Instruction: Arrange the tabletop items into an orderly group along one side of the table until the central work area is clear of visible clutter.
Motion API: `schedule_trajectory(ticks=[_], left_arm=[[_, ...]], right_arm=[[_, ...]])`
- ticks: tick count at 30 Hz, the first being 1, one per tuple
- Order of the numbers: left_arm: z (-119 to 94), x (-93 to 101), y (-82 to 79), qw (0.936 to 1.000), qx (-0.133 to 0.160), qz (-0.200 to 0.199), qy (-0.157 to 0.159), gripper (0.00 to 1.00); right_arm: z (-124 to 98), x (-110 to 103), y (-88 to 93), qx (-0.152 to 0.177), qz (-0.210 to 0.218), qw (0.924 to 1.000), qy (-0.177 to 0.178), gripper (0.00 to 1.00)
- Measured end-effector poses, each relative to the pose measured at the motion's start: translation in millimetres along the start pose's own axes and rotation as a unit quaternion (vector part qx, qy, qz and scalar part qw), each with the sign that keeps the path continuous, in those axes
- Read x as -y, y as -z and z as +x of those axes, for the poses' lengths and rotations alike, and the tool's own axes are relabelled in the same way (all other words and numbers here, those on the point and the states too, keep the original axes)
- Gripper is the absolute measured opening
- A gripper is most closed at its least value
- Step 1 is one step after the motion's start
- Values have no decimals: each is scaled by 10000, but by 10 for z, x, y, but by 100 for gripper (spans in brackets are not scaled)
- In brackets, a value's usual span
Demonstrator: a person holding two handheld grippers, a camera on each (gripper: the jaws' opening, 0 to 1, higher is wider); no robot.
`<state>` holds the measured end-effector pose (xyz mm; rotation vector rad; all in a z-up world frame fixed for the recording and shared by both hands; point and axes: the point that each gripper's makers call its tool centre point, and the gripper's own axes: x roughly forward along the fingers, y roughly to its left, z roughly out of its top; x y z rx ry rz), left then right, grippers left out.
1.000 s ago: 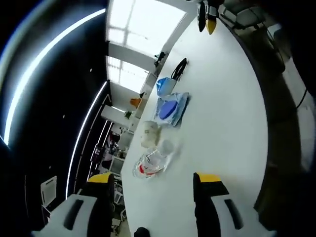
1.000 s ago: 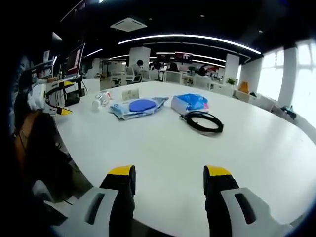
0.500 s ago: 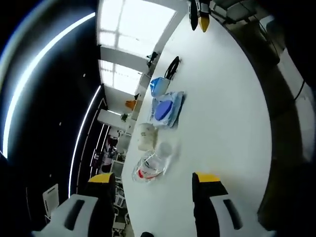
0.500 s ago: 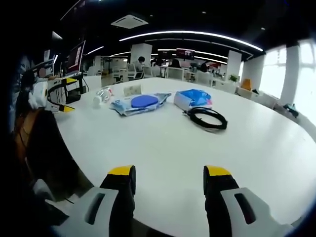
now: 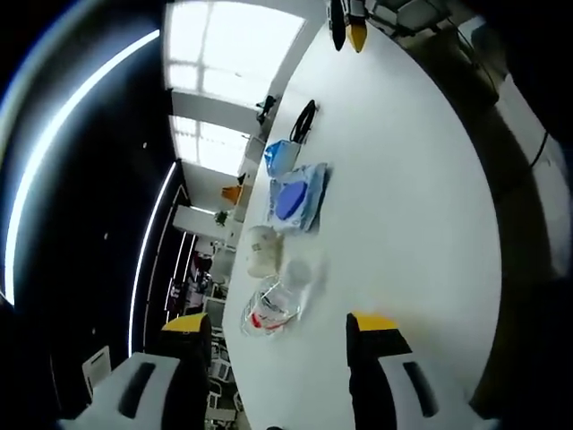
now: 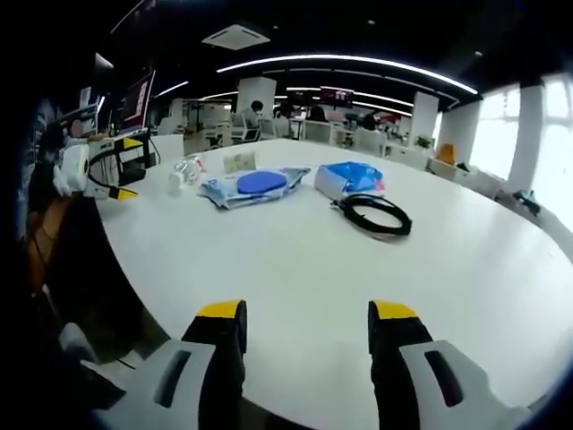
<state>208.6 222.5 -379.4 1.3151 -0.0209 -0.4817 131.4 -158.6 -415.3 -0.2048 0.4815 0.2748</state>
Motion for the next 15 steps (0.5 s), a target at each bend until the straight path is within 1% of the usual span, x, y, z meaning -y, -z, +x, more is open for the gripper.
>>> schedule_trajectory(ticks=[4,7,11,15], left_arm=[[36,18,-27,9999,109,78,67,59],[73,14,-22,9998,97,156,105,59],[125,7,-45,9996,195,162,143,59],[173,8,-50,9995,203,211,141,59]], right_arm=[[7,-7,0,-6,-2,10000,-9,52],[7,-6,-2,-13,-6,10000,1,52],[6,1,-9,-9,-2,10000,22,52],[1,15,-12,-7,9,10000,53,51]])
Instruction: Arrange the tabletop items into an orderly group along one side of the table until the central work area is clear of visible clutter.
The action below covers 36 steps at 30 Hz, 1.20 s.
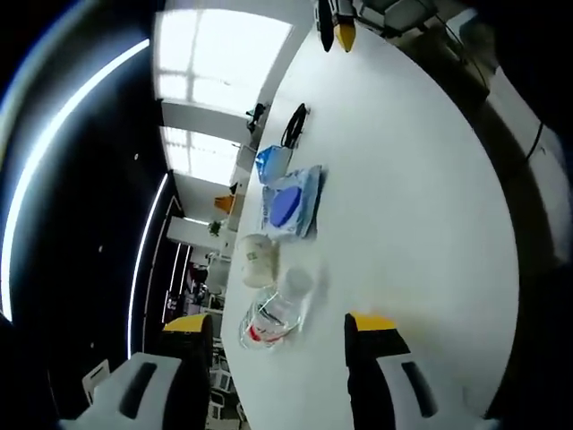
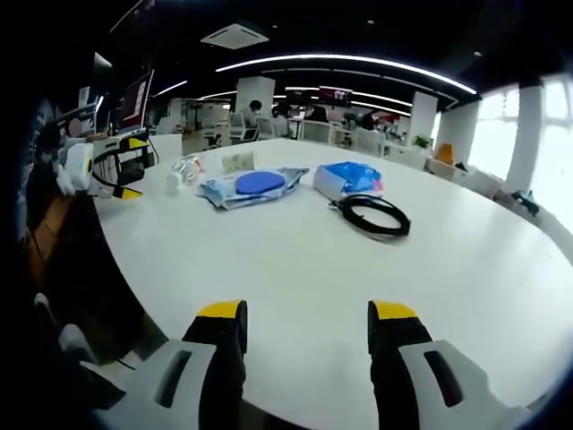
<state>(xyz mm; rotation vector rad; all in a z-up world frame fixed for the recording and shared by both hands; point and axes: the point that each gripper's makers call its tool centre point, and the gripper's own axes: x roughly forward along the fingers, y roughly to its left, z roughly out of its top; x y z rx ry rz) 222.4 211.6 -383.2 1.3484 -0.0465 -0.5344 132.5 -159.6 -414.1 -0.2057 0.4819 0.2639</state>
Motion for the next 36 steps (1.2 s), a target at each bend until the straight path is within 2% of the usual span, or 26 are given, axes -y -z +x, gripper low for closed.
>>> schedule_trajectory(ticks=[7,11,17,30,35,36], left_arm=[[46,-8,-54,9998,182,-4,-96,59],[52,2,-111,9989,337,248,-205,57],[88,44,-73,9989,230,380,-133,57],[120,-10,-143,9971,418,609,-186,53],[119,6,-162,9965,391,726,-141,53],[224,36,-103,9965,382,735,-145,53]], right_arm=[[3,23,2,-14,13,10000,39,51],[7,34,-2,-18,1,10000,51,50],[11,28,4,-27,-2,10000,45,50],[-2,31,2,-36,-13,10000,90,50],[-6,26,0,-34,-24,9999,91,49],[-6,28,3,-42,-31,9999,97,49]])
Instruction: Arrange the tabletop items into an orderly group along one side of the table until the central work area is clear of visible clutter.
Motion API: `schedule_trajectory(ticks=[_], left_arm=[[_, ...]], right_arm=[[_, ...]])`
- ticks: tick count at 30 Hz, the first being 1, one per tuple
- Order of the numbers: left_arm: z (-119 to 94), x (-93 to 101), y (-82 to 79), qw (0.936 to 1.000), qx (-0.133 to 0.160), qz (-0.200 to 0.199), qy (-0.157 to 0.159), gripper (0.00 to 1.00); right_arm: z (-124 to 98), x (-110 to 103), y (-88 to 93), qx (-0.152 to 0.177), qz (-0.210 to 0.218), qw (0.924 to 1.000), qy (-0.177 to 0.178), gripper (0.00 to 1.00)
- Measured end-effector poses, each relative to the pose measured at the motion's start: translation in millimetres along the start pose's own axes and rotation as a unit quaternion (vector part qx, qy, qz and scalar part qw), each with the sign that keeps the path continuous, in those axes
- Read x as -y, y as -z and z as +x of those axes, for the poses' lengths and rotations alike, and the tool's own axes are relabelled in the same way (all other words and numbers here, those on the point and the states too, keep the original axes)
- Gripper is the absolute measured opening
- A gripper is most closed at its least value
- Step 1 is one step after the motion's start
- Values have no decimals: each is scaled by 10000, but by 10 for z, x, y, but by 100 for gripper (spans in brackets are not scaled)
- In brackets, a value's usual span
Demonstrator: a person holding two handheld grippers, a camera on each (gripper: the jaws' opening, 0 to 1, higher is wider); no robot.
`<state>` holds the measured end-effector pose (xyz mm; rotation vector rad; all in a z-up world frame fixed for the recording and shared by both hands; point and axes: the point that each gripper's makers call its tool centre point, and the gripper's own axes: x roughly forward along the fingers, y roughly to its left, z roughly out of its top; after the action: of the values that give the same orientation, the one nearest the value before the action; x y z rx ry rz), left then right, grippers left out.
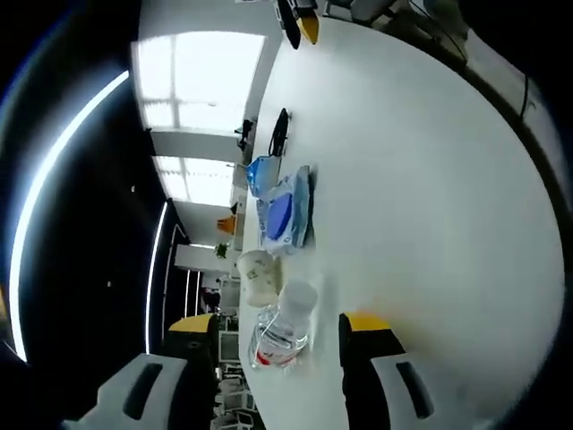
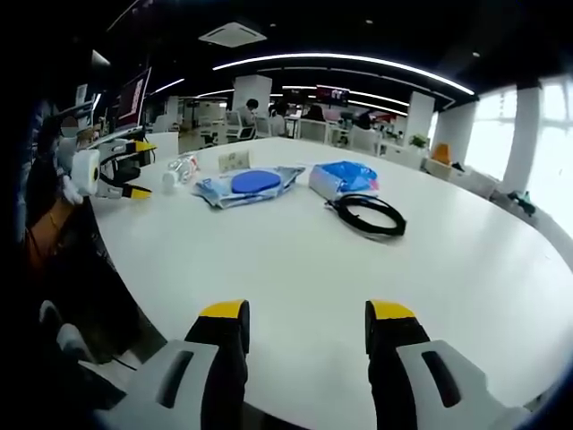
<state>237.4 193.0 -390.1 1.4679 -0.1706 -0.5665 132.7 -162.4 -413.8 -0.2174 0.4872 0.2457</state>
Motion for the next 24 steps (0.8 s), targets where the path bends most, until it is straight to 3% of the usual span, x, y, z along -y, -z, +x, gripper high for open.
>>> schedule_trajectory(ticks=[11,24], left_arm=[[145,62,48,9997,-111,210,20,52],[277,69,85,9995,-32,317,46,48]], right_arm=[[-15,28,-15,19,-8,10000,31,49],[-28,51,-15,24,15,10000,43,49]])
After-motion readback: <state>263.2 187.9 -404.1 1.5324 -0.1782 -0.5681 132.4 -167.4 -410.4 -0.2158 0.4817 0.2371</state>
